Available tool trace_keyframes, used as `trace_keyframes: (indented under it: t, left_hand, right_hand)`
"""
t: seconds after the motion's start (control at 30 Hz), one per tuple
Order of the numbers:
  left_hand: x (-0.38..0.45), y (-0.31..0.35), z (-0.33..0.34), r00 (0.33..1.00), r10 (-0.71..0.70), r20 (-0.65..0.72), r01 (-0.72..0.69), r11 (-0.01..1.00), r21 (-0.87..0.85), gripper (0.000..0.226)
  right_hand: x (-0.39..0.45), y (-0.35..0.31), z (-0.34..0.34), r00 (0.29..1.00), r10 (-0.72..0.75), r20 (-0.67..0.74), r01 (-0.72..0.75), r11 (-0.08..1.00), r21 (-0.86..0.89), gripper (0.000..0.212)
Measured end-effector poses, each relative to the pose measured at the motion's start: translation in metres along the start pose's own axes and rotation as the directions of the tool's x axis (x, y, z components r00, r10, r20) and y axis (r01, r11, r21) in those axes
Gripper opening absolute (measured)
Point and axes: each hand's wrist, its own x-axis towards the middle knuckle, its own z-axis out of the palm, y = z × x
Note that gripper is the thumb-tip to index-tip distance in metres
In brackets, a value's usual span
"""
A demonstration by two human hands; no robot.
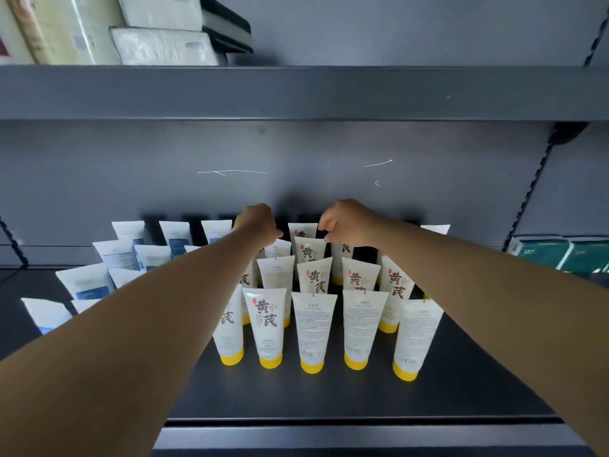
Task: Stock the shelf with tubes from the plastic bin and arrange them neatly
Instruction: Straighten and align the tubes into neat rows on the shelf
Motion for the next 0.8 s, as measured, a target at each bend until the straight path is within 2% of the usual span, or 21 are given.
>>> trace_keyframes:
  t: [0.1,0.23,0.4,0.8]
  left_hand:
    - [0.008,0.001,0.003,1.000,0.008,-0.005,-0.008,1.000,-0.002,0.031]
    - [0.014,0.004,0.006,0.999,0.019,0.025,-0.021,0.998,0.057,0.017]
    - [0.014,0.003,0.009,0.999,0.034,0.032,-0.037,0.994,0.099,0.023]
    - [0.022,-0.002,0.011,0.993,0.007,0.119,-0.005,1.000,-0.015,0.023]
  right_hand:
    - [0.010,-0.001,0.005,0.999,0.037,-0.002,-0.037,0.999,0.021,0.031]
    - [0.021,-0.005,0.016,0.997,0.068,0.033,-0.069,0.997,0.035,0.030]
    - [0.027,-0.011,0.025,0.995,0.071,0.068,-0.070,0.997,-0.012,0.029]
    - [0.037,-0.007,0.036,0.993,0.117,0.018,-0.116,0.993,-0.030,0.024]
